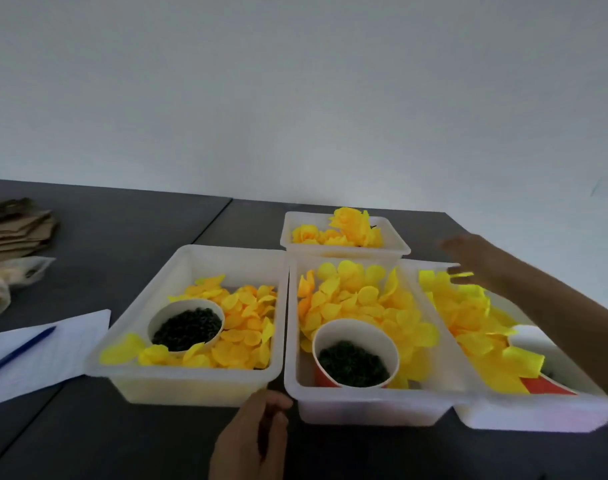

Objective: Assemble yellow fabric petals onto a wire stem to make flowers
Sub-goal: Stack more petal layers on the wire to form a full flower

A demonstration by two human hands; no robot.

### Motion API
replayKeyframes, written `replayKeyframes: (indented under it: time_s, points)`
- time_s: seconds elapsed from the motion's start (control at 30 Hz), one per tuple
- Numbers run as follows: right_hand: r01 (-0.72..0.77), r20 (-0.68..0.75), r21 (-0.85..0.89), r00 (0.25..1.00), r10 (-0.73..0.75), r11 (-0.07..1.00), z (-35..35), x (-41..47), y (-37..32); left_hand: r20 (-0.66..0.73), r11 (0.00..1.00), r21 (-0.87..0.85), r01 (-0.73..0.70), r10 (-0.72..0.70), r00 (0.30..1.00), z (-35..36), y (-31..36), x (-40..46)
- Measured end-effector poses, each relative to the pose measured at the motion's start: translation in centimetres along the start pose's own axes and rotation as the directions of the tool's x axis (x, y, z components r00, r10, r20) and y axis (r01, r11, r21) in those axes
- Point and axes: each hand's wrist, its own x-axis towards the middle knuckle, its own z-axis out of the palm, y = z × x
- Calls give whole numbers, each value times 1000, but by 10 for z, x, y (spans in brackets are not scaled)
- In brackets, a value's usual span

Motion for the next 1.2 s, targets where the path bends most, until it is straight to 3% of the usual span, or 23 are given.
replayKeyframes:
  time_s: [0.1, 0.17, 0.37, 0.5, 0.7, 0.83, 0.9, 1.0, 1.1, 1.2]
  points:
    - [44, -49, -79, 998, -48, 996, -32, -40, 42, 22, 996, 9, -84, 84, 996, -4, -2, 0]
    - [132, -164, -151, 974, -157, 980, -55, -76, 74, 9, 990, 5, -139, 139, 990, -6, -9, -1]
    - [205, -502, -264, 805, -316, 942, -71, -150, 161, -72, 959, 103, -263, 270, 960, -6, -11, -7]
    - [167, -633, -249, 718, -290, 954, -50, -169, 192, -175, 938, 160, -309, 335, 926, -7, -12, -8]
    - [3, -641, -199, 756, -132, 980, -50, -166, 227, -242, 826, 268, -496, 556, 795, -14, -9, -2]
    - [-55, -624, -110, 781, -26, 992, -45, -160, 231, -349, 768, 452, -454, 621, 702, -41, 10, 44]
    - [-80, -611, -88, 791, 10, 993, -43, -160, 227, -371, 767, 523, -371, 597, 711, -52, 22, 67]
    - [-114, -587, -69, 808, 52, 991, -41, -161, 220, -253, 710, 680, -183, 462, 850, -63, 27, 104]
    - [-95, -600, -44, 799, 50, 994, -40, -165, 211, -86, 511, 859, 29, 87, 993, -75, 30, 138]
    - [-73, -579, -30, 814, 42, 997, -44, -167, 207, -1, 450, 890, 70, -152, 988, -79, 27, 157]
